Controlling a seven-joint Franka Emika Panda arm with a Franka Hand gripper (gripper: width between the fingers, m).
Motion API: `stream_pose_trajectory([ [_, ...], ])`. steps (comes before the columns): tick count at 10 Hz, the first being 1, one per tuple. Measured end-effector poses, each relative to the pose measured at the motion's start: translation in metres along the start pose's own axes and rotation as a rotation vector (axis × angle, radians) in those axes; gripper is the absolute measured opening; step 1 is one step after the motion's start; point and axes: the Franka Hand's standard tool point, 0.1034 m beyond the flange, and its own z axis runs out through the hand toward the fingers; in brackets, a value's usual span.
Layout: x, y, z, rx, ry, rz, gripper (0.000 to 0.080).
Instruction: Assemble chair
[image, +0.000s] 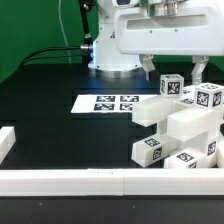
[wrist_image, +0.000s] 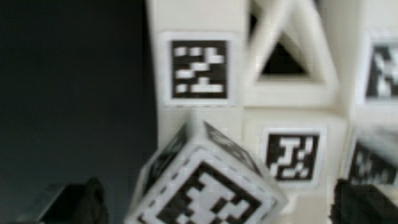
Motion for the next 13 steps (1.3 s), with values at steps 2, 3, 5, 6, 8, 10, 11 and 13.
stream_pose_trajectory([
  [2,-0.0037,-0.002,0.0017,0.0,-0.004,-0.123,0.0646],
  [3,-0.0024,-0.0009,0.0015,-0.002,-0.002,-0.208,0.0646],
  [5,-0.0023,-0.0002,0.0031,-0.044,0.02,-0.589,0.0649],
  [6,-0.0006,0.0016,0.0035,-0.045,0.018,-0.65,0.0649],
  [8,-0.0006,0.0016,0.0035,-0.045,0.019,-0.607,0.062],
  [10,-0.0005,0.0017,0.0035,-0.043,0.02,-0.551,0.0441],
  [11,-0.0005,0.0016,0.0035,-0.042,0.022,-0.473,0.0281],
  [13,-0.0007,0.0014,0.0036,-0.039,0.026,-0.313,0.0281],
])
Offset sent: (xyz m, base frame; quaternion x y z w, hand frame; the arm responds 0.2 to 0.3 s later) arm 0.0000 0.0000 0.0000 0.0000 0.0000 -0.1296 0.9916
